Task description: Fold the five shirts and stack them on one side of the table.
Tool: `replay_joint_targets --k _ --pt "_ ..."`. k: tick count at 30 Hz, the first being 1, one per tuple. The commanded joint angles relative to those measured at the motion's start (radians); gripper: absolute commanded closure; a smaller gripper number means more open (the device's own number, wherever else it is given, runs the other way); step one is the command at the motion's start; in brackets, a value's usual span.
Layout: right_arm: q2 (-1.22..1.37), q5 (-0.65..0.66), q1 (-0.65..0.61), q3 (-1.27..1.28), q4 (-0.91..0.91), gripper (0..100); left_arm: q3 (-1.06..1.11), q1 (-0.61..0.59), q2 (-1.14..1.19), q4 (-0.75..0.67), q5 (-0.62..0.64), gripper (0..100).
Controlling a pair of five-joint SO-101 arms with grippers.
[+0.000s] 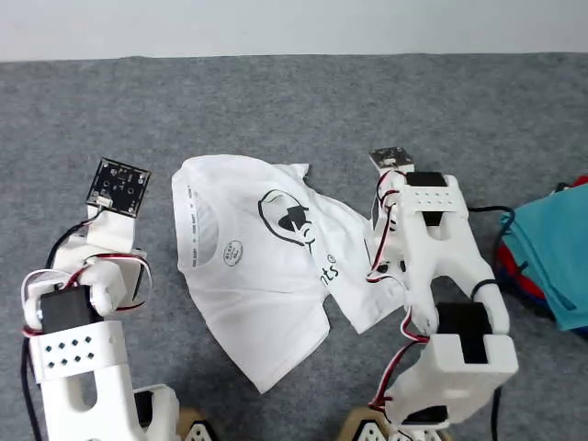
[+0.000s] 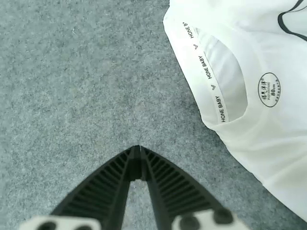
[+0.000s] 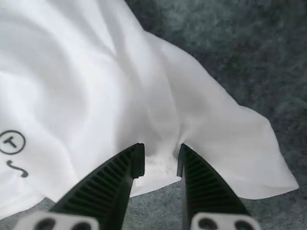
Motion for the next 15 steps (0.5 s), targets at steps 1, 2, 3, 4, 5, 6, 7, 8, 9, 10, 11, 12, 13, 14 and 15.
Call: replay_joint_targets --k 1,2,3,4,5,6,7,8,9,10,11,12,13,14,15 --pt "-0.005 -0.002 0.001 -0.06 0.012 89.1 -0.007 0.0 -0.012 -0.02 -0.009 100" --pt "-0.005 -0.002 0.001 -0.06 0.012 91.0 -0.007 0.0 -0.012 -0.02 -0.009 100" --pt "-0.004 -0.002 0.001 -0.06 0.012 93.4 -0.007 0.0 -0.012 -0.02 -0.009 100" --pt "-0.002 -0.002 0.001 -0.06 0.012 95.8 -0.007 0.0 -0.012 -0.02 -0.009 100" --pt "-0.001 -0.002 0.001 -0.06 0.012 98.0 -0.007 0.0 -0.012 -0.02 -0.009 100" --pt "-0.002 0.0 0.001 -0.06 0.012 99.1 -0.007 0.0 -0.012 -0.02 -0.009 100" --pt "-0.005 0.002 0.001 -0.06 0.012 99.0 -0.007 0.0 -0.012 -0.02 -0.009 100" --pt "-0.007 0.003 0.001 -0.063 0.013 98.8 -0.007 0.0 -0.012 -0.02 -0.009 100" --pt "-0.008 0.005 0.001 -0.068 0.022 98.9 -0.007 0.0 -0.012 -0.02 -0.009 100" --pt "-0.016 0.005 0.001 -0.077 0.028 98.9 -0.007 0.0 -0.012 -0.02 -0.009 100" --pt "-0.027 0.003 0.001 -0.086 0.041 98.9 -0.008 0.0 -0.012 -0.018 -0.009 100" --pt "-0.041 0.002 0.001 -0.097 0.054 98.9 -0.012 0.0 -0.012 -0.015 -0.009 100" --pt "-0.059 0.003 0.001 -0.109 0.07 98.9 -0.013 0.0 -0.012 -0.014 -0.009 100" --pt "-0.082 0.005 0.001 -0.121 0.087 98.9 -0.015 0.0 -0.015 -0.014 -0.009 100" --pt "-0.104 0.006 0.001 -0.132 0.102 98.9 -0.015 0.0 -0.017 -0.014 -0.009 100"
